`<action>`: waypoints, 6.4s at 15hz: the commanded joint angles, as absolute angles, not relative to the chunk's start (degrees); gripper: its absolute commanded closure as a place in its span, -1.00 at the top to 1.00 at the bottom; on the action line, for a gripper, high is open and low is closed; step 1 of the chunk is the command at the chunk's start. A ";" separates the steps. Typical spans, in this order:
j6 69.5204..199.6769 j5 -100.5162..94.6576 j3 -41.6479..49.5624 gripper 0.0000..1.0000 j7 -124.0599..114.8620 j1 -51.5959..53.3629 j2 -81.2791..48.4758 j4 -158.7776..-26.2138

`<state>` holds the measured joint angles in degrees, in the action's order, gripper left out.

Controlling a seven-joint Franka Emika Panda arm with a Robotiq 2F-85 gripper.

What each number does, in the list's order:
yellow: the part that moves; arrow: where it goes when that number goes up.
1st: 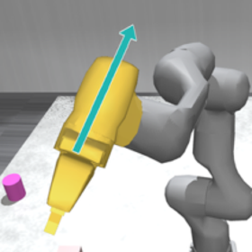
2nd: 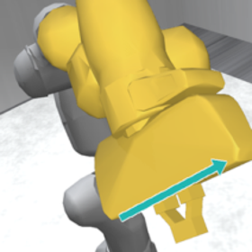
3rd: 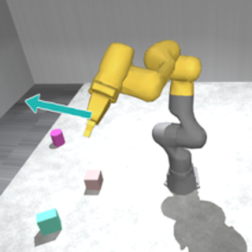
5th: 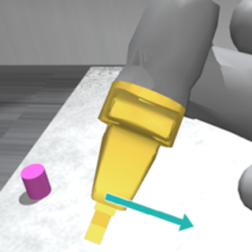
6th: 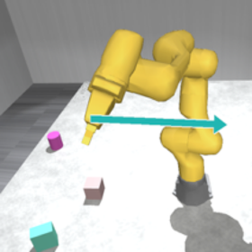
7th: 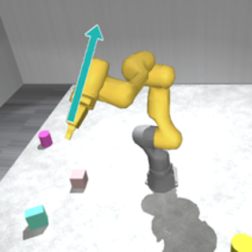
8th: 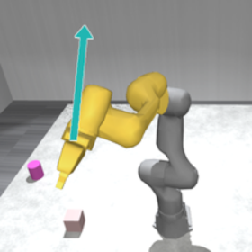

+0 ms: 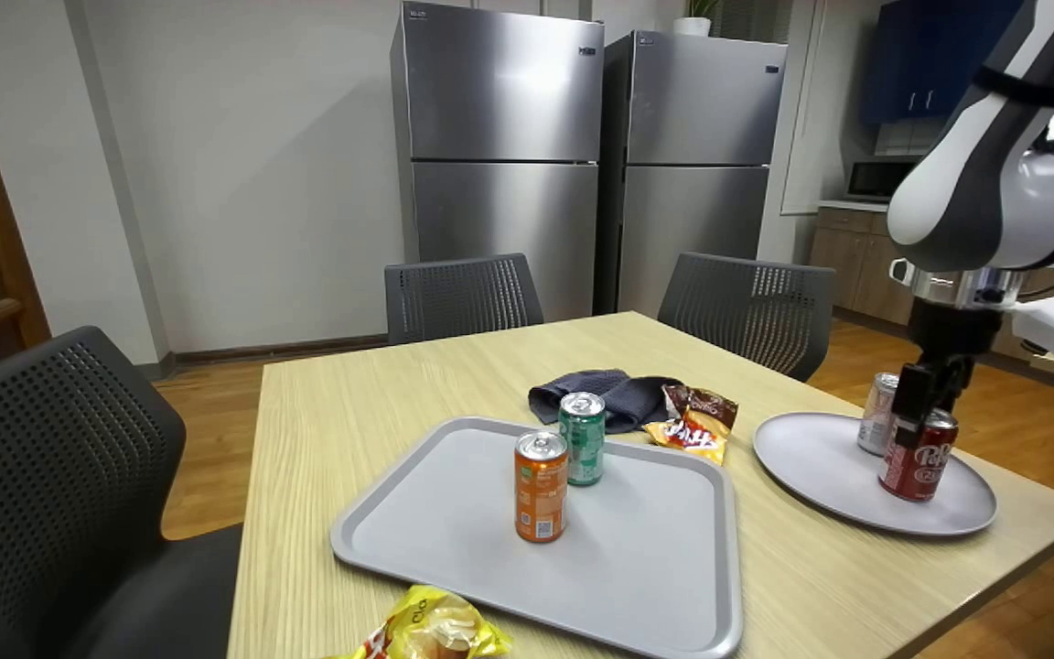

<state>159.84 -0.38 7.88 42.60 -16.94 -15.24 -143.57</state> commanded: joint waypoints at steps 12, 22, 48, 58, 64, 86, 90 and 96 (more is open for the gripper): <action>160.73 -2.75 7.38 -0.23 43.28 -17.54 -11.91 -145.57; 159.74 -7.47 6.90 -0.23 42.83 -13.63 -5.04 -149.89; 160.22 4.12 -7.92 -0.23 40.36 7.11 -0.22 -153.88; 163.96 0.03 -10.35 -0.23 32.43 9.59 -3.36 -153.72; 165.71 -4.95 -10.61 -0.23 28.27 9.71 -5.43 -154.06; 164.68 -23.27 -7.47 -0.23 12.29 12.84 -7.92 -153.34; 163.51 -25.78 -6.82 0.79 11.08 13.42 -7.50 -153.44; 162.41 -19.93 -9.29 1.00 18.49 10.37 -3.85 -155.92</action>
<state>164.37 -22.15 -7.90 15.28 12.02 -8.15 -154.07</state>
